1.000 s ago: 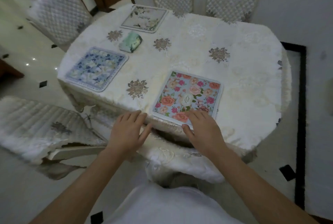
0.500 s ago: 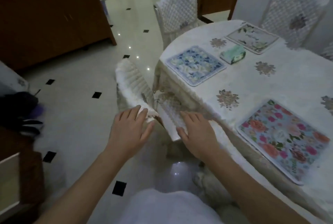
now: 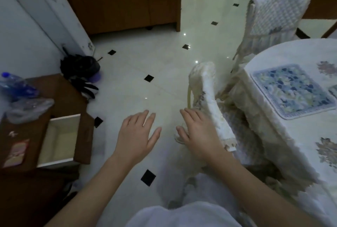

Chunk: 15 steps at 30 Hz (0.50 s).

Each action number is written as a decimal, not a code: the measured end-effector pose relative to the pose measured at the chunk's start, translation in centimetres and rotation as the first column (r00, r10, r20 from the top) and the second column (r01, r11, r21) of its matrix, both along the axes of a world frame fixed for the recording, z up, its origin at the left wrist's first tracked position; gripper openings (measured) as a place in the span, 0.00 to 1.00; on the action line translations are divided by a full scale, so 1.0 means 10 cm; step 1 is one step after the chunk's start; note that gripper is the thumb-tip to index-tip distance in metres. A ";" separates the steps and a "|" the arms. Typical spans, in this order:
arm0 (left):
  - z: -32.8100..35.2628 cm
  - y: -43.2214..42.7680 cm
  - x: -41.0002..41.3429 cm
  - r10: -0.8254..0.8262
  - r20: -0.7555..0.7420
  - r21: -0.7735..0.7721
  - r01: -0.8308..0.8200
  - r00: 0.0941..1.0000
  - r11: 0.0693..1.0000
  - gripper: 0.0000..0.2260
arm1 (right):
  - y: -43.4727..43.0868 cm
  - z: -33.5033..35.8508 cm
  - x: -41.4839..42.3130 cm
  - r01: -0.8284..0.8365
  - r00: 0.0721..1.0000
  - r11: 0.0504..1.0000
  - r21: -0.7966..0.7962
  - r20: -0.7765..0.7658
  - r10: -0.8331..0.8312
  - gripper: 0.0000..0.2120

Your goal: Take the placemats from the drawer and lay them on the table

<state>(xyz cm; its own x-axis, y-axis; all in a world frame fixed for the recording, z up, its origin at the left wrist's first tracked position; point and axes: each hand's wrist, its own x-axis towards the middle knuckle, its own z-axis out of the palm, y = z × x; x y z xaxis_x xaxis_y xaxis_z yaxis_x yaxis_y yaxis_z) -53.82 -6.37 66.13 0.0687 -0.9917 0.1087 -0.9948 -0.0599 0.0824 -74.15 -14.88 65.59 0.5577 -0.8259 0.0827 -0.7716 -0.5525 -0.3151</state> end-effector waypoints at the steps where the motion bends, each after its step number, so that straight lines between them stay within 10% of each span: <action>1: -0.02 -0.04 0.09 0.030 -0.004 0.002 -0.030 1.000 1.000 0.26 | -0.11 -0.04 0.10 -0.024 1.000 1.000 0.006 -0.014 0.025 0.27; 15: -0.12 -0.59 1.31 0.456 0.029 0.003 -0.456 0.890 0.890 0.25 | -1.46 -0.33 1.59 -0.288 0.958 0.955 0.067 -0.002 0.288 0.26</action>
